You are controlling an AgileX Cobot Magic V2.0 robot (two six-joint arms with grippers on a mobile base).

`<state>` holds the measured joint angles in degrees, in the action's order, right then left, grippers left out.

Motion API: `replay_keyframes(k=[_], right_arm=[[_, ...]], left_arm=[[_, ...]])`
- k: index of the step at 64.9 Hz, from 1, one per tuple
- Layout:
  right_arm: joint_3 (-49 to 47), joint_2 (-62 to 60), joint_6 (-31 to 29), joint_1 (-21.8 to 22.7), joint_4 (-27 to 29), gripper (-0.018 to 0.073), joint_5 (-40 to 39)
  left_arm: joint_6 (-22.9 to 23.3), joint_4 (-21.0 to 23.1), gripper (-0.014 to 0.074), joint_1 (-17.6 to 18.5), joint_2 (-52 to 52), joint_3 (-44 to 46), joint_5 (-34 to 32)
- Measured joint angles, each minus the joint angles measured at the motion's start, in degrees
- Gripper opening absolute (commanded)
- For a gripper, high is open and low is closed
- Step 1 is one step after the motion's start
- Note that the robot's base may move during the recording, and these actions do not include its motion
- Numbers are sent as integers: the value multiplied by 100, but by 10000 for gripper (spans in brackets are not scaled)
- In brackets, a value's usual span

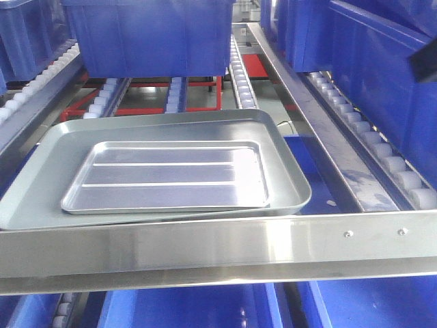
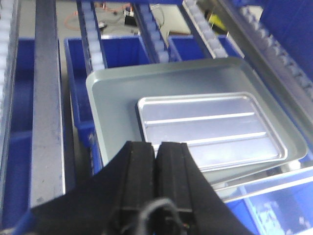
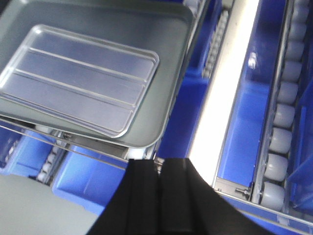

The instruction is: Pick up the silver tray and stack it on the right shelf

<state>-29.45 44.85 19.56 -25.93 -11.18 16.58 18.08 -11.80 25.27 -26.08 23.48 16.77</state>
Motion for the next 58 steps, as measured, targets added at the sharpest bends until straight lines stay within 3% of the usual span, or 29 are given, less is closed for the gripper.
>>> replay_keyframes(k=[16,58], right_arm=[[770,-1488,-18,0,-33,57,-403],[789,-1573,-27,0,-61,57,-454]], left_arm=[[0,0,-82,0,858,-85,-418],[0,-10,-82,0,858,-85,-445]])
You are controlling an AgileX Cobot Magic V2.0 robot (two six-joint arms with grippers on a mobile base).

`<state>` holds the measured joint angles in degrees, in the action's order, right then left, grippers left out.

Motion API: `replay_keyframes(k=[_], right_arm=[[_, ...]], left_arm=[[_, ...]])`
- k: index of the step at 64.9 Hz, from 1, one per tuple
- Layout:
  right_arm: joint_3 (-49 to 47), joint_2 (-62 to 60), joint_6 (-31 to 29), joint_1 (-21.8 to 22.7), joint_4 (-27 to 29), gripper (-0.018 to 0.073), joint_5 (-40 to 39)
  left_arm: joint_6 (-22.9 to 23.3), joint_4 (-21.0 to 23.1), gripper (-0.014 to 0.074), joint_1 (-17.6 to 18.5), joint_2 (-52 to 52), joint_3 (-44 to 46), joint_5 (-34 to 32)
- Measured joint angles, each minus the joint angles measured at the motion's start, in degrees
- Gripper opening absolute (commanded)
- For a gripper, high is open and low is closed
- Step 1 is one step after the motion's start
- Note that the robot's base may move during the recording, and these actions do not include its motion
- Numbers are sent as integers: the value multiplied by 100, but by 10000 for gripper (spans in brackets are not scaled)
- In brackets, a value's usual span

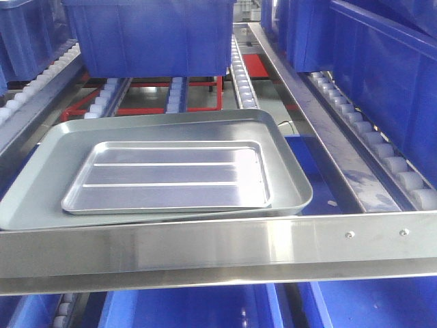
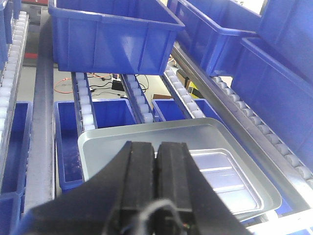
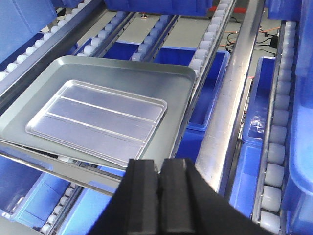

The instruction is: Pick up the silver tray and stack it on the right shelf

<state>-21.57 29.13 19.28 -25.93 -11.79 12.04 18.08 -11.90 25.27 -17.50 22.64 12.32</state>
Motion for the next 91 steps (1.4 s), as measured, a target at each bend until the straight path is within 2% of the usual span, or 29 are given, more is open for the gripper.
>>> replay_keyframes(k=[3,5,8,10,14,20,37,47,57,91], right_arm=[[0,0,0,0,0,57,0],[0,0,0,0,-10,57,0],[0,0,0,0,-10,57,0],[0,0,0,0,-10,57,0],[0,0,0,0,-10,57,0],[0,0,0,0,-10,57,0],[0,0,0,0,-10,57,0],[0,0,0,0,-10,57,-8],[0,0,0,0,-10,57,-8],[0,-9,0,0,-10,57,-8]], left_arm=[[-104,34,-82,0,0,0,23],[-340,168,-82,0,0,0,51],[-1046,622,-82,-27,8,0,112],[-1808,1130,-82,-82,22,-13,133],[-2658,1768,-82,-276,126,-95,133],[-3068,2095,-82,-695,428,-308,133],[-3197,2160,-82,-1928,1696,-1508,123],[-3197,2212,-82,-2504,1815,-2235,-211],[-3197,2235,-82,-2588,1815,-2434,-727],[-3201,2247,-82,-2588,1815,-2434,-752]])
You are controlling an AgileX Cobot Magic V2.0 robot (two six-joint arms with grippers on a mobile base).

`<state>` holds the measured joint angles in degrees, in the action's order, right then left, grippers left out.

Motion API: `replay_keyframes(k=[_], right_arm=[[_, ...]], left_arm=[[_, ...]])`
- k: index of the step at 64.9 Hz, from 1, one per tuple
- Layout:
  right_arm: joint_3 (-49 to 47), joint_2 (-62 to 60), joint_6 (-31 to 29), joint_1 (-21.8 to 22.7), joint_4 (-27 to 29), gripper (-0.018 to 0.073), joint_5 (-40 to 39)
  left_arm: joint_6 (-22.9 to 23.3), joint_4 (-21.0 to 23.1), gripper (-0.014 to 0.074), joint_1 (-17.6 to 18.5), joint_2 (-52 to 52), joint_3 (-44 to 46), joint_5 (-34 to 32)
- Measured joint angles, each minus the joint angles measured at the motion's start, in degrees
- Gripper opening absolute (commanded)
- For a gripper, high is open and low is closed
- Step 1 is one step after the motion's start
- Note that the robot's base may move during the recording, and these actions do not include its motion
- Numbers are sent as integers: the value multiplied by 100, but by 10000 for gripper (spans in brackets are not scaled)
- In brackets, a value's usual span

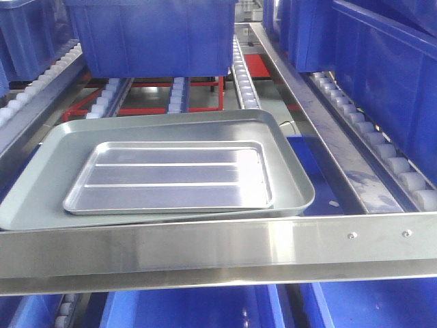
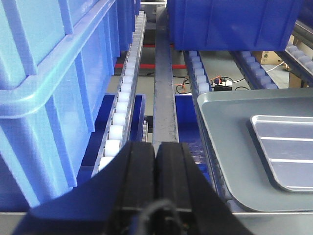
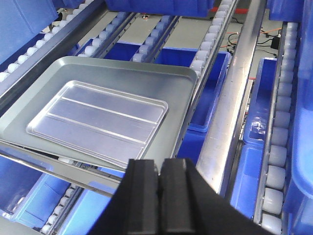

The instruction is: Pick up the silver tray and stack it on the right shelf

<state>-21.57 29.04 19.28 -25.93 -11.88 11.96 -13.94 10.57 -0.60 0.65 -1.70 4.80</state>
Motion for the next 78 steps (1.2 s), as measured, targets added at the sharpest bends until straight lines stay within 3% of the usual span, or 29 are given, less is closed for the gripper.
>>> replay_keyframes(k=[31,36,50,63,78], right_arm=[[49,-4,-94,185,-21,57,-14],[49,-104,-363,412,177,57,-14],[593,-1093,-1780,1399,1385,57,-28],[1726,-2720,-1973,2528,1561,57,-38],[2334,-2961,-2001,2876,1577,57,-458]], left_arm=[[0,0,-82,0,0,0,-37],[0,0,-82,0,0,0,-37],[0,0,-82,0,0,0,-37],[0,0,-82,0,0,0,-37],[-9,0,-82,0,0,0,-60]])
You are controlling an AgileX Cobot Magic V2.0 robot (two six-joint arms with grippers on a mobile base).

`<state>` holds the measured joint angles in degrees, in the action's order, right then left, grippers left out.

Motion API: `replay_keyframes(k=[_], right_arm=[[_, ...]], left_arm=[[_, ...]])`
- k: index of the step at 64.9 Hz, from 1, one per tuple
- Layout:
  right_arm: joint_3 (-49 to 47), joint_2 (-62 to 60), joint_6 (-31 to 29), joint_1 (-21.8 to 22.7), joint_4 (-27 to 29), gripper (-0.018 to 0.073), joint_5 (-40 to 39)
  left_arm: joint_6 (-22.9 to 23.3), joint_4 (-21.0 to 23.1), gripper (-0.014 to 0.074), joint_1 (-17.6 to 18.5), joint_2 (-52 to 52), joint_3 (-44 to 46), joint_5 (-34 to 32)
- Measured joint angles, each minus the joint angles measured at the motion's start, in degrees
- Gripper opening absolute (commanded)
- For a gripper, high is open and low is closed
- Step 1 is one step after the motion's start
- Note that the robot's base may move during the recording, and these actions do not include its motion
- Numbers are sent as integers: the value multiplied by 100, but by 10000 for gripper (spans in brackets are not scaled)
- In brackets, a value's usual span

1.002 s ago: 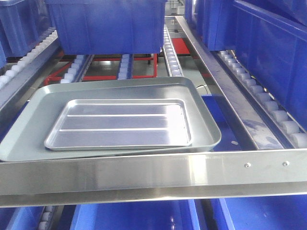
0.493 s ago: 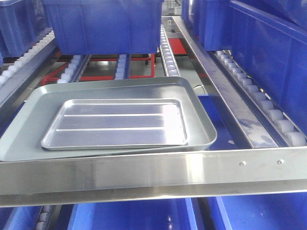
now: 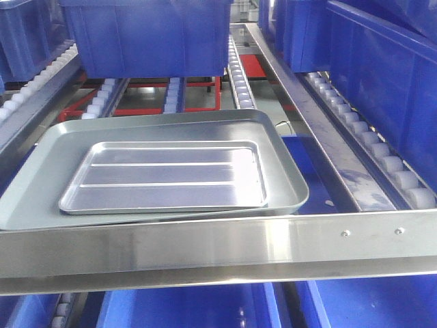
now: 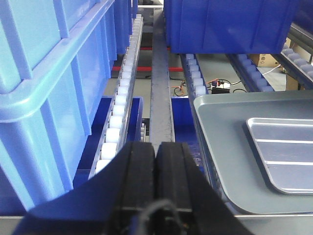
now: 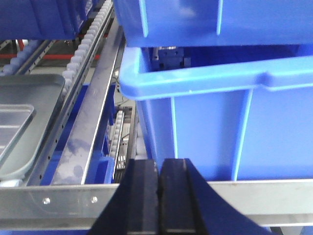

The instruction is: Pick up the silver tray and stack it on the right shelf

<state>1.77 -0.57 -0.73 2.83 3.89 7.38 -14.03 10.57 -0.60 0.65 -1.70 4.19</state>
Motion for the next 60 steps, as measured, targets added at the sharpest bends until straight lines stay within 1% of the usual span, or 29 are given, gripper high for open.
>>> replay_keyframes(k=[60], right_arm=[[-1,0,0,14,10,57,-129]], left_arm=[[0,0,-82,0,0,0,0]])
